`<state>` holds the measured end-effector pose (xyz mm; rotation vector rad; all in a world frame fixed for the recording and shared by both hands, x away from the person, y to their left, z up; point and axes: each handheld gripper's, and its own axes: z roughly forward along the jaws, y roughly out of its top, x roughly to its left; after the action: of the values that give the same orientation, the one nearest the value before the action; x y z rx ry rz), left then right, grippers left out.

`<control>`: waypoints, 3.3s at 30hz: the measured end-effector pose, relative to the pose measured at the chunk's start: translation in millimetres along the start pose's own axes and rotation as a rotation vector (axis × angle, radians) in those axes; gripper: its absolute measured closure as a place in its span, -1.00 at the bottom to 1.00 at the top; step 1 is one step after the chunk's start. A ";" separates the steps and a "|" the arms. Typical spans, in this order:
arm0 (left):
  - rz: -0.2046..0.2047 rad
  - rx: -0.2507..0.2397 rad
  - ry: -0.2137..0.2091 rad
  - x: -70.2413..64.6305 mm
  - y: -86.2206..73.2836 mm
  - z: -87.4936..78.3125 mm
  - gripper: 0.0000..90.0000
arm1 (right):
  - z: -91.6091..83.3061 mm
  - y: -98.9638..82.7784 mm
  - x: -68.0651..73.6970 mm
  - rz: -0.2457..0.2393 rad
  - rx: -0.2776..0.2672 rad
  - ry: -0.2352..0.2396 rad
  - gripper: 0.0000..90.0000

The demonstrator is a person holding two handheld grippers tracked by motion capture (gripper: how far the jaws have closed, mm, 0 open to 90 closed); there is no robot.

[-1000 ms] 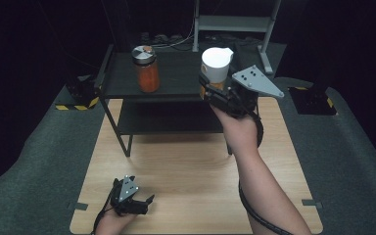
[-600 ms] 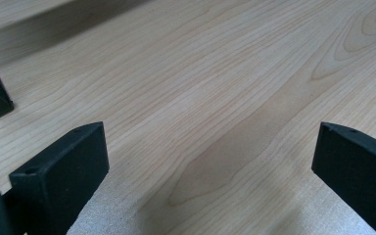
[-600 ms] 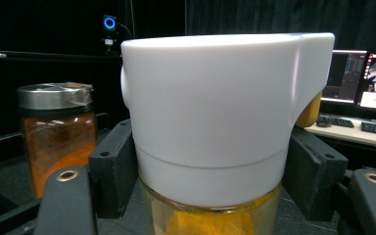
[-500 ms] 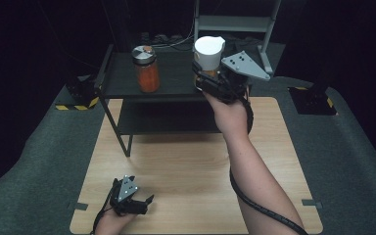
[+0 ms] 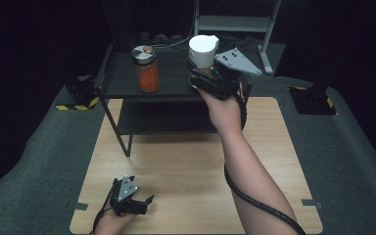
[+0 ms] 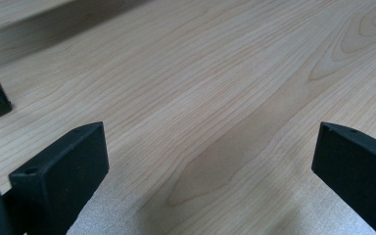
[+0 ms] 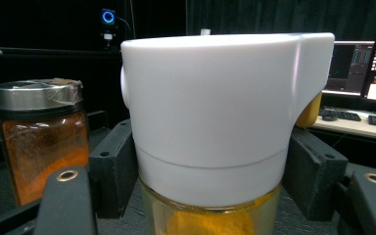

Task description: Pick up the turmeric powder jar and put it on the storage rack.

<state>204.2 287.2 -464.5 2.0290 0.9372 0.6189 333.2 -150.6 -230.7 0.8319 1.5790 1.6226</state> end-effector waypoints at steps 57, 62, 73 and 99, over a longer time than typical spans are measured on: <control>0.003 0.004 -0.005 -0.2 0.9 0.9 -0.99 | 7.1 -8.0 -4.6 0.051 0.023 0.000 -0.73; 0.006 0.006 -0.003 -0.6 1.1 1.0 -0.99 | 4.2 -7.2 -3.8 0.050 0.031 0.013 -1.00; 0.007 0.007 -0.001 -1.3 1.2 1.0 -0.99 | -13.8 -6.5 7.2 0.017 0.008 0.028 -1.00; 0.023 0.006 0.011 -4.3 1.3 1.0 -0.99 | -67.6 -30.1 15.2 -0.042 -0.018 0.056 -1.00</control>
<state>202.8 282.8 -464.4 2.0464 0.9248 0.6403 269.8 -174.3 -264.3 0.7444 1.6081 1.6406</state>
